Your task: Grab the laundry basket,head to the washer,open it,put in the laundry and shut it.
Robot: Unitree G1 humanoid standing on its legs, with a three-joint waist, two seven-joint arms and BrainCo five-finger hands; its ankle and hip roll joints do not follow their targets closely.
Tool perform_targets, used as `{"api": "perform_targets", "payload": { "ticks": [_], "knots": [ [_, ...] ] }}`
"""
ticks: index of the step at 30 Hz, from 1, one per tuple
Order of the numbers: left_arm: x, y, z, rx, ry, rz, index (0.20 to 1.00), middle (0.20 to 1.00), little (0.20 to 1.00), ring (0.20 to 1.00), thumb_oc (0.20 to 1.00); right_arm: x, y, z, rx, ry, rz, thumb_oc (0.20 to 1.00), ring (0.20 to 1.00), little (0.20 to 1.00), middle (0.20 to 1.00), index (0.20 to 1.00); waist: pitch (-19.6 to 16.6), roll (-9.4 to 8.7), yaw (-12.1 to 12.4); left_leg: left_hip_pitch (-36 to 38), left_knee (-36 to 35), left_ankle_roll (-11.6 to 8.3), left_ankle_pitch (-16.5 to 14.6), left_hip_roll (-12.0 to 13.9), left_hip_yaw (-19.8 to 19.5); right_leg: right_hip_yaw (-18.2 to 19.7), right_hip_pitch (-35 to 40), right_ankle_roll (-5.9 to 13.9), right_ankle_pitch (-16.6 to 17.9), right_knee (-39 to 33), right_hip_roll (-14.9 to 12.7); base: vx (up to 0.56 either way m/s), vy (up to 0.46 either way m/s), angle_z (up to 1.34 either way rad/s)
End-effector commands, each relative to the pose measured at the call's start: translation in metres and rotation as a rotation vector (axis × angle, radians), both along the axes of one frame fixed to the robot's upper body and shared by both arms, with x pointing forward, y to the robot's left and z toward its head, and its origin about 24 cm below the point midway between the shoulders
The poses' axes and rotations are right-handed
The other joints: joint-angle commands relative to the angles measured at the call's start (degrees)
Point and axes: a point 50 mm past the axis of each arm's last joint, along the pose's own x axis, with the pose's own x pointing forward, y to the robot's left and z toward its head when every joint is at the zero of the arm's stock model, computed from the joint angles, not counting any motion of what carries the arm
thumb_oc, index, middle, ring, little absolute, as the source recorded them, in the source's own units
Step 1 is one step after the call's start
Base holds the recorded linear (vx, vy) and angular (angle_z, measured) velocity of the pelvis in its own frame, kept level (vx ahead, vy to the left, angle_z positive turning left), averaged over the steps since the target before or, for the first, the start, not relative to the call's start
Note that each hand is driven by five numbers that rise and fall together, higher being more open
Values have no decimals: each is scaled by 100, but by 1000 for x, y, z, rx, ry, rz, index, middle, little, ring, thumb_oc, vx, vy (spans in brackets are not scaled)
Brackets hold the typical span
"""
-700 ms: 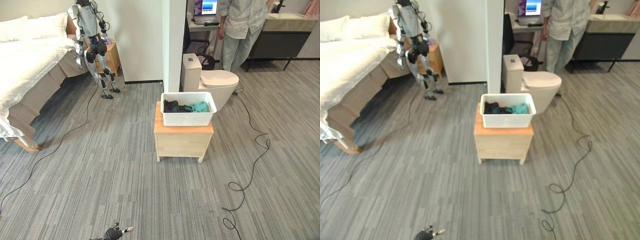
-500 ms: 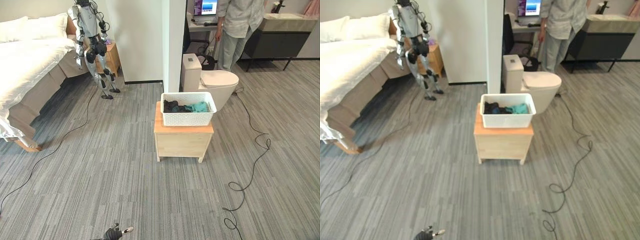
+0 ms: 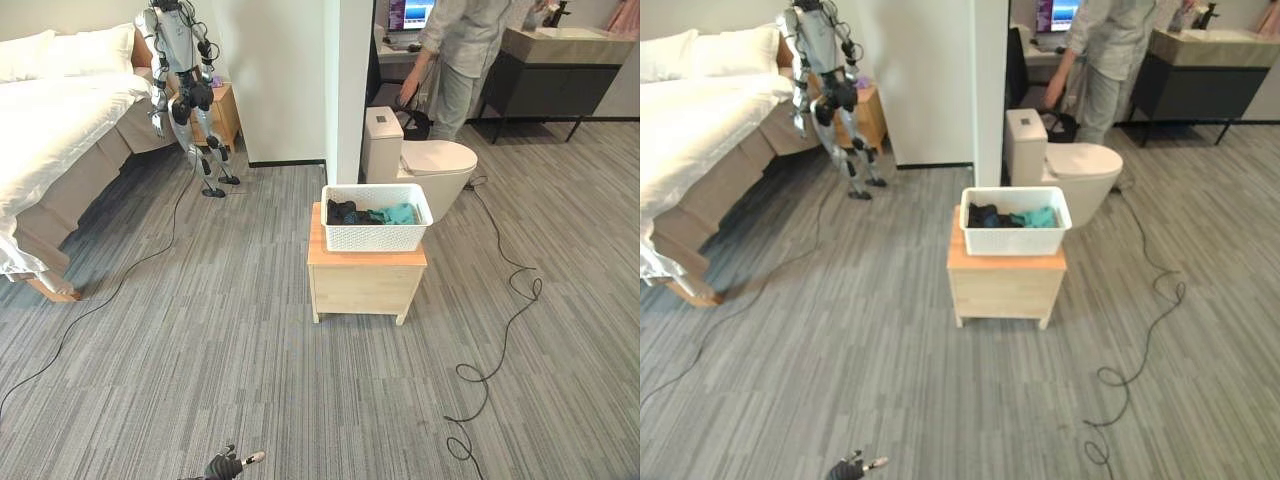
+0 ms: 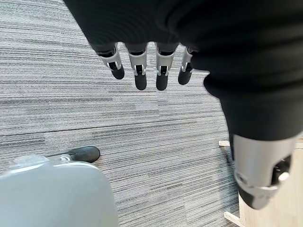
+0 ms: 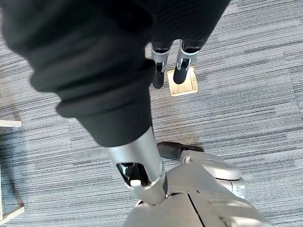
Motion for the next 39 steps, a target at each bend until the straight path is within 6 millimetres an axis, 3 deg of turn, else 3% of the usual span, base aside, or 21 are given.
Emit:
{"api": "perform_targets", "payload": {
  "ticks": [1, 9, 10, 12, 14, 15, 16, 18, 19, 20, 23, 26, 32, 33, 34, 35, 36, 39],
  "knots": [
    [14, 17, 6, 44, -45, 42, 1000, 1000, 1000, 1000, 1000, 1, -1, 0, -17, 2, -16, 1000, 1000, 1000, 1000, 1000, -144, -230, 47, -225, -273, -581, 265, 465, -326, 143, -31, 593, -122, 46, -558, 9, -76, -1],
    [11, 21, 6, 48, -52, 92, 1000, 1000, 1000, 1000, 1000, 18, -11, 6, -41, -110, -127, 1000, 1000, 1000, 1000, 1000, -38, -153, 3, -156, -273, -701, 382, 671, -242, 286, -24, 476, -214, 46, -378, 9, -106, -8],
    [16, 23, 9, 44, -76, 112, 1000, 1000, 1000, 1000, 1000, 22, -14, 7, -62, -122, -99, 1000, 1000, 1000, 1000, 1000, 196, -232, 21, -542, 523, -778, 269, 772, -349, 368, 38, 296, -284, 46, -275, -62, -224, -4],
    [17, 23, 9, 42, -80, 114, 1000, 1000, 1000, 1000, 1000, 23, -15, 8, -64, -126, -90, 1000, 1000, 1000, 1000, 1000, 265, -252, 16, -746, 916, -800, 237, 780, -413, 359, 56, 244, -313, 61, -245, -42, -182, 7],
    [18, 22, 9, 38, -90, 123, 1000, 1000, 1000, 1000, 1000, 30, -13, 9, -63, -152, -54, 1000, 1000, 1000, 1000, 1000, 470, -276, 57, -1244, 1883, -855, 619, 829, -551, 346, 105, 117, -360, 157, -178, -18, -112, -4],
    [18, 22, 9, 38, -90, 123, 1000, 1000, 1000, 1000, 1000, 30, -13, 9, -63, -152, -54, 1000, 1000, 1000, 1000, 1000, 468, -275, 55, -1248, 1886, -855, 618, 829, -553, 344, 103, 117, -360, 157, -178, 35, -124, -6],
    [19, 22, 10, 35, -93, 133, 1000, 1000, 1000, 1000, 1000, 40, -13, 11, -66, -177, -22, 1000, 1000, 1000, 1000, 1000, 601, -338, 112, -1741, 2753, -765, 878, 749, -644, 328, 173, 48, -390, 140, -150, 138, -116, -3],
    [19, 27, 11, 36, -104, 172, 1000, 1000, 1000, 1000, 1000, 47, -13, 13, -66, -190, 12, 1000, 1000, 1000, 1000, 1000, 576, -381, 236, -2087, 2237, -622, 568, 498, -351, 301, 266, 108, -487, 46, -174, 208, -50, 2],
    [19, 27, 11, 36, -104, 172, 1000, 1000, 1000, 1000, 1000, 47, -13, 13, -66, -190, 12, 1000, 1000, 1000, 1000, 1000, 565, -386, 231, -2093, 2220, -621, 582, 491, -353, 296, 254, 109, -485, 46, -179, 202, 45, 1],
    [19, 29, 11, 37, -109, 185, 1000, 1000, 1000, 1000, 1000, 52, -12, 14, -61, -203, 26, 1000, 1000, 1000, 1000, 1000, 516, -355, 285, -2170, 1787, -604, 610, 417, -315, 307, 258, 144, -539, 46, -139, 243, 77, -6],
    [19, 35, 13, 53, -116, 224, 1000, 1000, 1000, 1000, 1000, 68, -6, 16, -56, -241, 54, 1000, 1000, 1000, 1000, 1000, 422, -281, 521, -2423, 446, -676, 1071, 312, -81, 367, 505, 272, -825, 46, -81, 335, 116, -9],
    [8, 42, 11, 62, -93, 251, 1000, 1000, 1000, 1000, 1000, 65, 2, 12, -33, -217, 85, 1000, 1000, 1000, 1000, 1000, 233, -331, 705, -2347, 642, -493, 1037, 160, -399, 540, 815, 337, -995, 262, -238, 541, 188, -31],
    [8, 44, 12, 65, -92, 244, 1000, 1000, 1000, 1000, 1000, 61, 4, 11, -26, -206, 77, 1000, 1000, 1000, 1000, 1000, 183, -399, 718, -2405, 925, -394, 900, 72, -438, 558, 827, 381, -1037, 581, -358, 185, 78, -45],
    [7, 49, 13, 83, -82, 222, 1000, 1000, 1000, 1000, 1000, 56, 1, 10, -27, -194, 38, 1000, 1000, 1000, 1000, 1000, 132, -487, 709, -2114, 1166, -102, 516, -173, -314, 611, 376, 705, -482, 1930, -629, 795, 466, -18],
    [23, 52, 20, 91, -138, 194, 1000, 1000, 1000, 1000, 1000, 67, -2, 15, -32, -259, -21, 1000, 1000, 1000, 1000, 1000, 261, -298, 412, -1585, 1022, 150, 246, -248, -249, 851, -564, 856, 651, 3850, -751, 793, 466, -29],
    [23, 52, 20, 90, -138, 194, 1000, 1000, 1000, 1000, 1000, 67, -2, 15, -32, -259, -21, 1000, 1000, 1000, 1000, 1000, 250, -290, 418, -1597, 1019, 148, 252, -237, -247, 855, -578, 854, 662, 3844, -741, 564, 366, -20],
    [35, 54, 25, 103, -185, 202, 1000, 1000, 1000, 1000, 1000, 79, -6, 20, -48, -314, -49, 1000, 1000, 1000, 1000, 1000, 399, -109, 318, -1128, 841, 204, 150, -153, -206, 459, -1282, 674, 369, 4261, -841, 225, 108, -22],
    [43, 55, 29, 96, -218, 199, 1000, 1000, 1000, 1000, 1000, 86, -9, 24, -48, -347, -37, 1000, 1000, 1000, 1000, 1000, 484, -26, 229, -731, 704, 135, -1, -101, -150, -299, -1285, 636, -18, 3269, -1170, 284, -24, -27]
  ]
}}
